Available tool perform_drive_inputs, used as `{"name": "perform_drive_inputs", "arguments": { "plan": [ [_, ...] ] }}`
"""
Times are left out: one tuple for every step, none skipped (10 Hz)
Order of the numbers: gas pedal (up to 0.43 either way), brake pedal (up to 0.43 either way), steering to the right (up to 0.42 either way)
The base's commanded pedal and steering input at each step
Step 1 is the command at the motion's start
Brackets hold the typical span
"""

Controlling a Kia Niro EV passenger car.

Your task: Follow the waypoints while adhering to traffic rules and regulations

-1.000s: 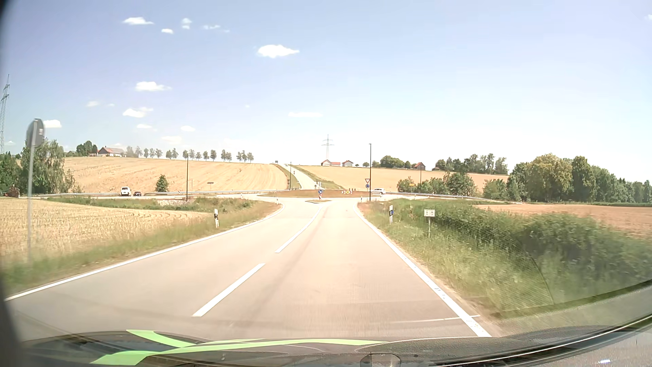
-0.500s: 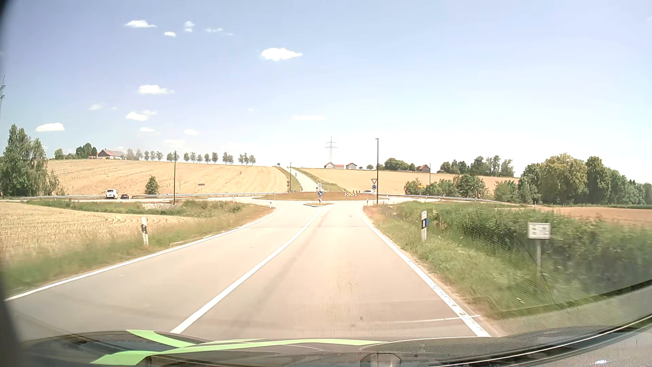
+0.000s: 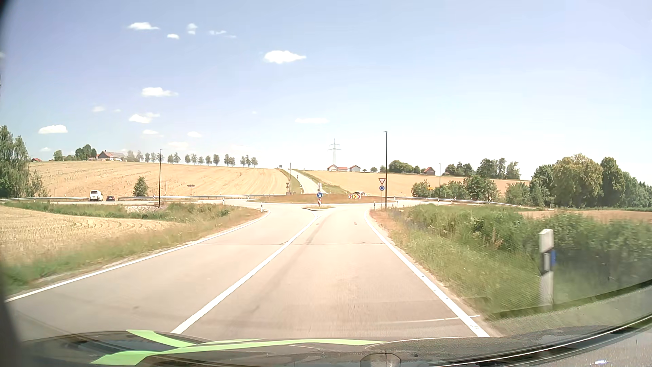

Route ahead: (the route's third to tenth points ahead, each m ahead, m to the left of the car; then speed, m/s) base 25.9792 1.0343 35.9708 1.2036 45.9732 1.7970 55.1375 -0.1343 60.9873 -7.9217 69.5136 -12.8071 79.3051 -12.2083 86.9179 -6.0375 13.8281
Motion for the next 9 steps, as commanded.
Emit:
{"name": "perform_drive_inputs", "arguments": {
  "plan": [
    [0.000, 0.226, -0.007],
    [0.000, 0.232, -0.007],
    [0.000, 0.238, -0.007],
    [0.000, 0.238, -0.006],
    [0.000, 0.238, -0.006],
    [0.000, 0.238, -0.006],
    [0.000, 0.238, -0.006],
    [0.000, 0.238, -0.006],
    [0.000, 0.238, -0.006]
  ]
}}
